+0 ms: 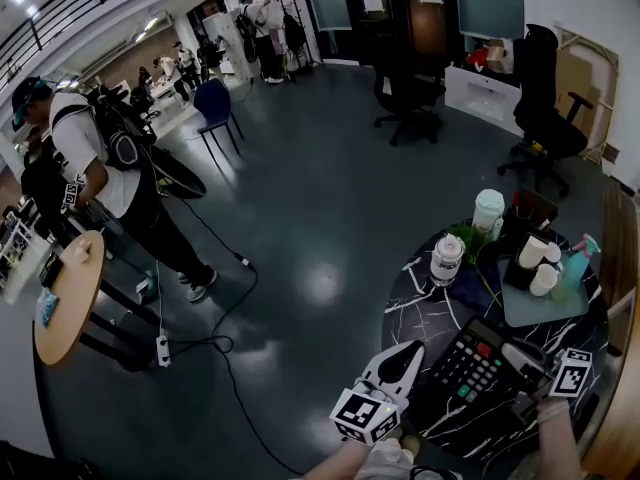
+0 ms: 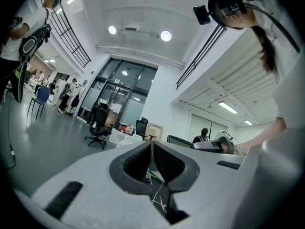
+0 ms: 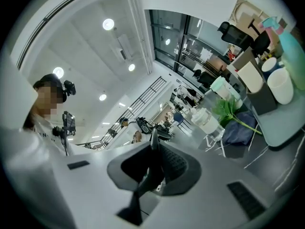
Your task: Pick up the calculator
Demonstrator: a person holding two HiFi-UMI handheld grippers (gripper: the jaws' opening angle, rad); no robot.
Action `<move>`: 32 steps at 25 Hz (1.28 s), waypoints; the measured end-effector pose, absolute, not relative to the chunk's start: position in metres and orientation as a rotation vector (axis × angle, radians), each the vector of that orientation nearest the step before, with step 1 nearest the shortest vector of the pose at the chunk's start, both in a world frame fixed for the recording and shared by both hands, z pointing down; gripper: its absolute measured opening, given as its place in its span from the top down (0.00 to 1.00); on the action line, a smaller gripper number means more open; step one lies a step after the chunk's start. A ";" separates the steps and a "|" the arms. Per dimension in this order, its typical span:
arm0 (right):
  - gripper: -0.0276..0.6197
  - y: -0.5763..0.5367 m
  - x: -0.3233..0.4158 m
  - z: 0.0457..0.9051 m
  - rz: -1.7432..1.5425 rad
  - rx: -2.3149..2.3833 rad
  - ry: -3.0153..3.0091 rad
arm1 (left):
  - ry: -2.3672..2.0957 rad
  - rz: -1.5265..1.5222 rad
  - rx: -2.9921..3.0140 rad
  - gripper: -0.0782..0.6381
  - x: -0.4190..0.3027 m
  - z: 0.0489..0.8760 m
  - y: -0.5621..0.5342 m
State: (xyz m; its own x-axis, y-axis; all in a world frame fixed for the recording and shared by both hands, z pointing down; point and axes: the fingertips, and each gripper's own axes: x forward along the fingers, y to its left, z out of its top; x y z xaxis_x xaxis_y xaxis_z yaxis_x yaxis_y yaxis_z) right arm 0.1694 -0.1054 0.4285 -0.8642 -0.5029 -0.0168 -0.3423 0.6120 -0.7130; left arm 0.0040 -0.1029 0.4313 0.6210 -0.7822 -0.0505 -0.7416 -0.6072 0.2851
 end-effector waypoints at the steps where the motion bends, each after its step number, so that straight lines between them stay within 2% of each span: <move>1: 0.88 -0.105 0.169 0.426 -1.086 -0.693 2.622 | -1.246 -0.252 2.612 0.88 0.005 0.430 -0.104; 32: 0.88 -0.100 0.151 0.428 -1.128 -0.603 2.625 | -1.274 -0.247 2.580 0.88 -0.004 0.434 -0.112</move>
